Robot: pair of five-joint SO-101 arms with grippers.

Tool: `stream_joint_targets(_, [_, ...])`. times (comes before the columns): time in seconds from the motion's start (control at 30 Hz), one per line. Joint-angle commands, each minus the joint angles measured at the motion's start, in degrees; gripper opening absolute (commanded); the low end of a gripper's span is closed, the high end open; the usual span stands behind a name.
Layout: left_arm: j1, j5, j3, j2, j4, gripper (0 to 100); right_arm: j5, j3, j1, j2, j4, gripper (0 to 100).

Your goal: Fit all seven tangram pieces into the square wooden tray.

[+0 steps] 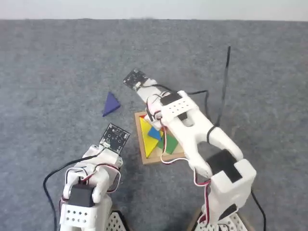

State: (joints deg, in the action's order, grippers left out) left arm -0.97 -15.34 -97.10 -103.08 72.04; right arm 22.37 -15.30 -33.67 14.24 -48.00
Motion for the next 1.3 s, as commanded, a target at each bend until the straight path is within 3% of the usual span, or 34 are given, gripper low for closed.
stream_joint_targets(0.0, [0.0, -0.9, 0.6, -1.0, -0.1, 2, 0.8, 3.3, -1.4, -0.7, -0.7, 0.8])
stream_joint_targets(0.37, [0.0, -0.9, 0.6, -1.0, -0.1, 2, -1.4, 4.7, -0.7, -3.3, -0.9, 0.8])
stream_joint_targets(0.8, [0.0, -0.9, 0.6, -1.0, -0.1, 2, -1.8, -2.1, -7.4, -7.4, -2.0, 0.8])
stream_joint_targets(1.27, [0.0, -0.9, 0.6, -1.0, -0.1, 2, -1.3, -5.5, 0.8, -7.4, 0.0, 0.8])
